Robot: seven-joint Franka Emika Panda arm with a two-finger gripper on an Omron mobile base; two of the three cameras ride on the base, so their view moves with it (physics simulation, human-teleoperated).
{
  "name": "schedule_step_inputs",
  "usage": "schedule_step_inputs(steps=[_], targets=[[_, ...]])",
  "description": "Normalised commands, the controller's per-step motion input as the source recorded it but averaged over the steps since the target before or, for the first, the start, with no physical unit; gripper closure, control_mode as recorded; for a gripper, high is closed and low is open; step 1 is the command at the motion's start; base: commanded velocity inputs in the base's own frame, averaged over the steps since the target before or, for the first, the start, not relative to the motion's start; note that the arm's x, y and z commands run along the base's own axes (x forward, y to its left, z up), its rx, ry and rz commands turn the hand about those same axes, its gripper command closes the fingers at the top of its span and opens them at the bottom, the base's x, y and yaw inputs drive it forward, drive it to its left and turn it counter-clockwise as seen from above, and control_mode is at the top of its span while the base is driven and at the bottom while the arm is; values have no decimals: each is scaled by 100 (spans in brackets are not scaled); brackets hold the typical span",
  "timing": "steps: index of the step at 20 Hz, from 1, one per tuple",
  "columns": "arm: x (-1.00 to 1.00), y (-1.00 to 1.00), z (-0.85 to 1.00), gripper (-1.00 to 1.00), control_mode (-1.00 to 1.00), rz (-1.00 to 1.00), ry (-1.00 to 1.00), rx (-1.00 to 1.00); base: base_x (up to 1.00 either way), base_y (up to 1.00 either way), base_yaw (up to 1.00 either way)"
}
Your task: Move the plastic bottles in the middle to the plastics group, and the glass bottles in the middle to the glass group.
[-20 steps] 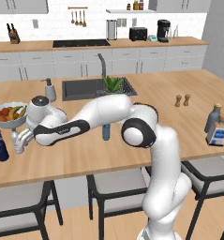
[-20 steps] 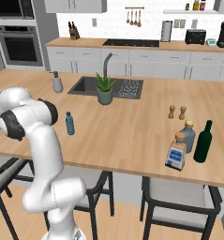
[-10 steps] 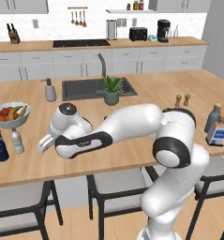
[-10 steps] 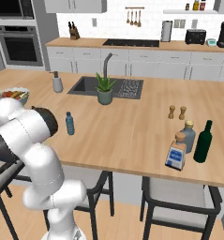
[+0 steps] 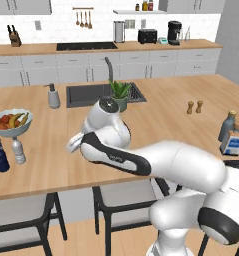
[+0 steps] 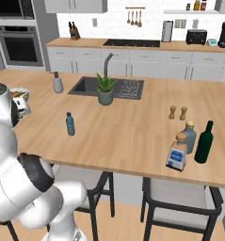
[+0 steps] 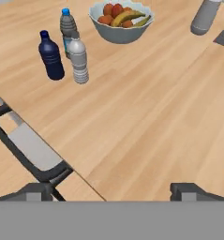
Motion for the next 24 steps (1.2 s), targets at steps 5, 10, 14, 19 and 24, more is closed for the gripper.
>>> schedule_step_inputs(steps=[5, 10, 14, 19, 24], targets=[[-40, -100, 52, -100, -100, -24, 2, -1, 0, 0, 0], [-4, -100, 5, -100, -100, -32, 5, -4, 0, 0, 0], [9, -100, 25, -100, -100, -38, 3, 0, 0, 0, 0], [39, -66, 37, -100, -100, -29, 9, 0, 0, 0, 0], [29, -7, 3, -100, -100, -4, 3, 6, 0, 0, 0]])
